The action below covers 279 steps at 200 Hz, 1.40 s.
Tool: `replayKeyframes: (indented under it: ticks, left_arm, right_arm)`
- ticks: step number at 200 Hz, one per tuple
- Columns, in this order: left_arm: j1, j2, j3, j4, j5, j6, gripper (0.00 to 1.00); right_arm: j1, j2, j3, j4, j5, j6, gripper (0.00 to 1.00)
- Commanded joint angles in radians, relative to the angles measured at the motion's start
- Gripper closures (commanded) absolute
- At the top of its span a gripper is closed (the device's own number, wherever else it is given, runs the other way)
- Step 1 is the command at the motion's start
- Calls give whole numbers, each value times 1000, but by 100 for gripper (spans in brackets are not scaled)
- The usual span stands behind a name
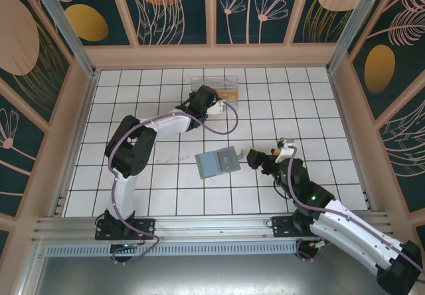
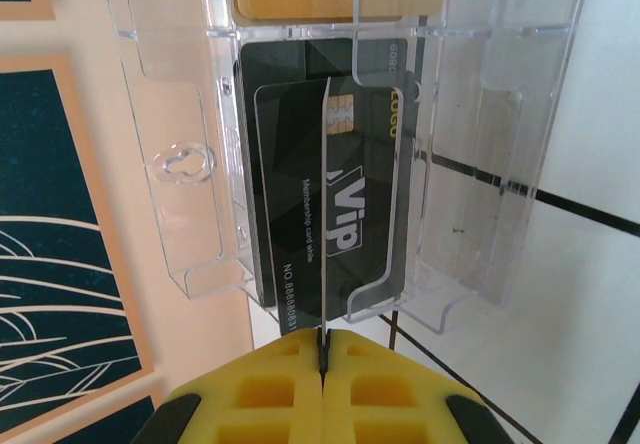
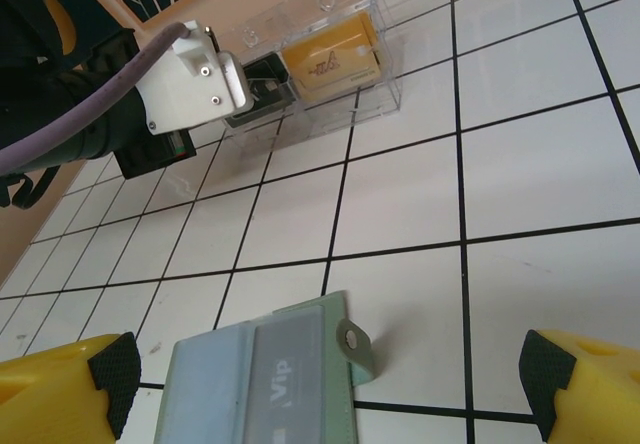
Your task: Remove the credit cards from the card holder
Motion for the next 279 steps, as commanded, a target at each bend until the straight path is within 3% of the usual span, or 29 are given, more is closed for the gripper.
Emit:
replayKeyframes:
  ticks: [1,88,128,148,184,191,225,233,279]
  left_arm:
    - [10,27,33,30,-14,12,100]
    - [15,64,74,14,3,-9,98]
    - [18,71,76,31,-9,-16,89]
    - [21,73,87,49,-19,-30,80]
    - [29,77,108,74,-30,-44,76]
    - [32,77,112,77,-32,-47,70]
    - [43,92,117,104,-44,-52,68]
    - [42,96,116,111,-49,-49,60]
    - [42,100,133,108,-46,-77,58]
  right_arm:
    - [-10,-8,-19,33,-18,14,1]
    - [-34,-2,-30,47,-44,16,1]
    - [-41,-2,-34,48,-55,16,1]
    - [-44,-1,-33,49,-60,16,1]
    - [-49,-1,-37,52,-66,17,1]
    - [-50,-2,-37,53,-67,17,1]
    - [-53,0,-39,56,-76,17,1]
    - [-54,0,-39,57,-78,17,1]
    - [-60,5,-42,61,-83,16,1]
